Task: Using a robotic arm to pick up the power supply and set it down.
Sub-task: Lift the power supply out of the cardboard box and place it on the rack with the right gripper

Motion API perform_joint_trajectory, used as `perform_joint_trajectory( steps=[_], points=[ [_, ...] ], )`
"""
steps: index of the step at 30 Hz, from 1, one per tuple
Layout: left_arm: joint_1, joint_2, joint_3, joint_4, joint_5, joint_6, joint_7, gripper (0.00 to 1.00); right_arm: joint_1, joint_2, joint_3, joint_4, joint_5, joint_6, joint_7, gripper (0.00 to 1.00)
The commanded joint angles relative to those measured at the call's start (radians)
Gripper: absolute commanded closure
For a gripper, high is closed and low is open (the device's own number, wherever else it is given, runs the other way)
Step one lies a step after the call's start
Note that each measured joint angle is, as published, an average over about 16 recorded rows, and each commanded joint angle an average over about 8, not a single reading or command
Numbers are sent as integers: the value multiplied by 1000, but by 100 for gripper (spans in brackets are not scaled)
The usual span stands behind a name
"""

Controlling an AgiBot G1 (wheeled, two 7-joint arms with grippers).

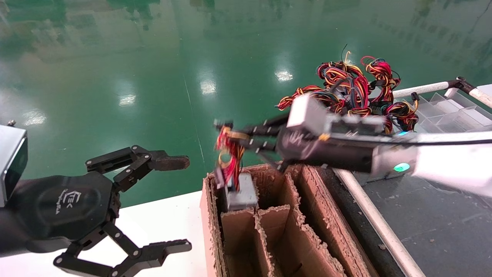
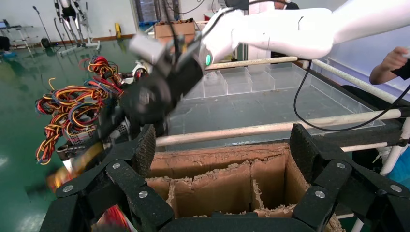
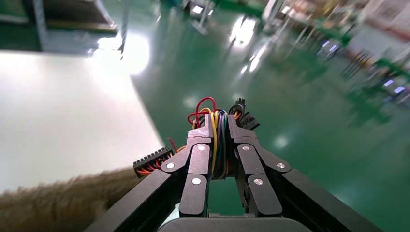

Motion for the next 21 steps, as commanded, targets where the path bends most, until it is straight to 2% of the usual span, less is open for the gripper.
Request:
perform_joint_trajectory(
  steps=[1, 11, 21],
  points=[
    [0, 0, 0, 0, 0, 0, 0, 0, -4, 27, 23, 43, 27, 2, 3, 100],
    [0, 0, 0, 0, 0, 0, 0, 0, -11, 213, 141, 237, 162, 27, 157, 100],
    [0, 0, 1, 0, 0, 0, 0, 0, 1, 374, 195, 226, 230, -33, 266, 100]
  ],
)
